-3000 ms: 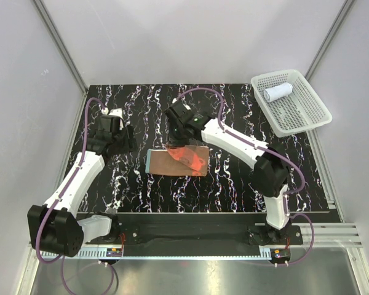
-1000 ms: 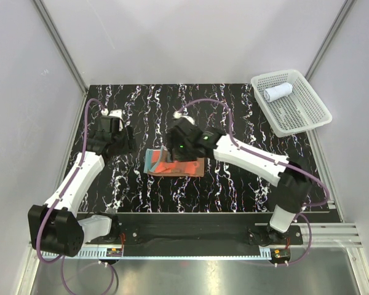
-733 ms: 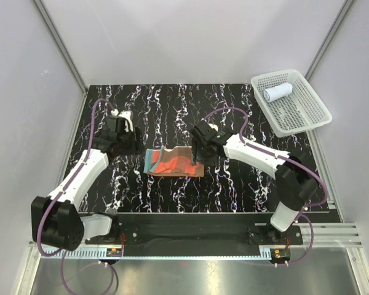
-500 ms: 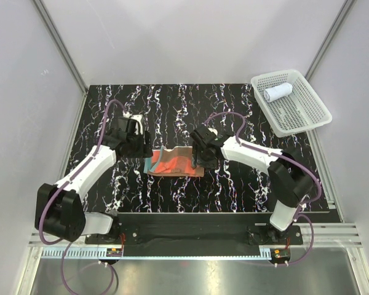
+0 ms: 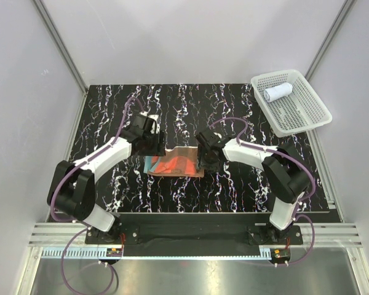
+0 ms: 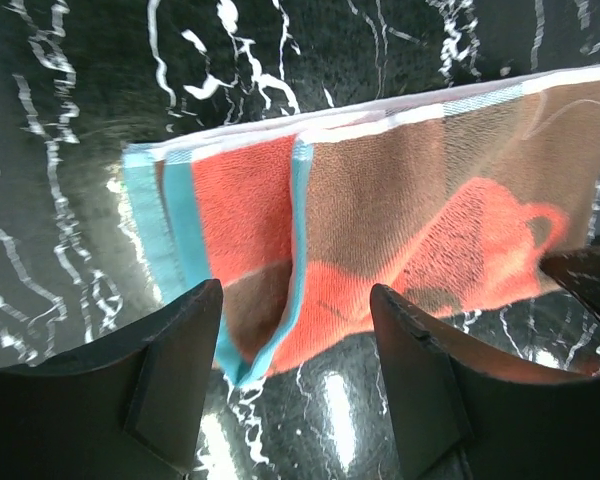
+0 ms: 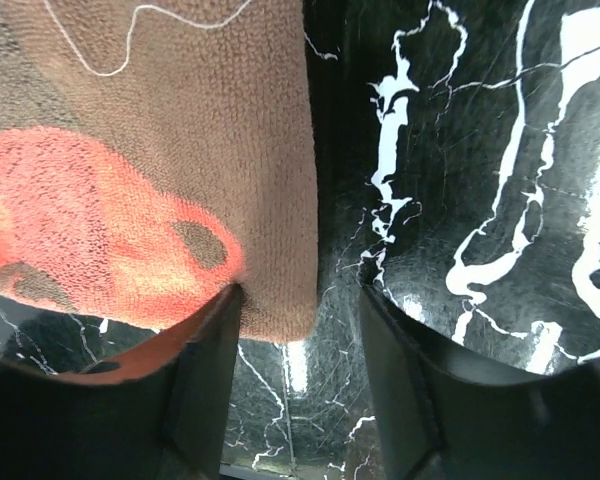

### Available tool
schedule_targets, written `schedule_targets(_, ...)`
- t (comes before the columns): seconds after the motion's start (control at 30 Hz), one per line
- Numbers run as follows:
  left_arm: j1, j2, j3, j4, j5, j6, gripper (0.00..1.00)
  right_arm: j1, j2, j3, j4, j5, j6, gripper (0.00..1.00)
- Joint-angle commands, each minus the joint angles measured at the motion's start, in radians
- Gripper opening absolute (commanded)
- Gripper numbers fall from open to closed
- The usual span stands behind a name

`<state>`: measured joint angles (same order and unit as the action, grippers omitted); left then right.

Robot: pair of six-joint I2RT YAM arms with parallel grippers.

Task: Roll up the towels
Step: Fold the towel

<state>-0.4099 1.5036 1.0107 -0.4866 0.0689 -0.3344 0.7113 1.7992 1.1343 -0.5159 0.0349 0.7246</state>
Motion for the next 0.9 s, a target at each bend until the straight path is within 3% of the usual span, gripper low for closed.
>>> schedule_targets(0.0,-0.018,0.038,0.037,0.08,0.014,-0.025,0.64,-0.004,0.011,-0.025,0.059,-0.032,0.016,0.55)
schedule_targets(0.07,-0.021,0.064,0.037,0.1,0.028,-0.029,0.62,-0.004,0.017,-0.042,0.077,-0.061,0.019,0.52)
schedule_targets(0.2,-0.024,0.102,0.032,0.125,0.057,-0.038,0.41,-0.004,0.017,-0.07,0.088,-0.069,0.024,0.44)
schedule_targets(0.33,-0.024,0.112,0.029,0.114,0.042,-0.043,0.04,-0.004,-0.001,-0.103,0.091,-0.067,0.027,0.4)
schedule_targets(0.37,-0.024,0.109,0.029,0.106,0.029,-0.045,0.0,-0.004,-0.004,-0.11,0.091,-0.067,0.03,0.4)
schedule_targets(0.53,-0.023,0.05,0.057,-0.001,-0.111,-0.051,0.0,-0.004,-0.038,-0.155,0.083,-0.066,0.038,0.4)
schedule_targets(0.87,-0.023,0.037,0.078,-0.073,-0.207,-0.034,0.0,-0.004,-0.08,-0.203,0.06,-0.059,0.036,0.39)
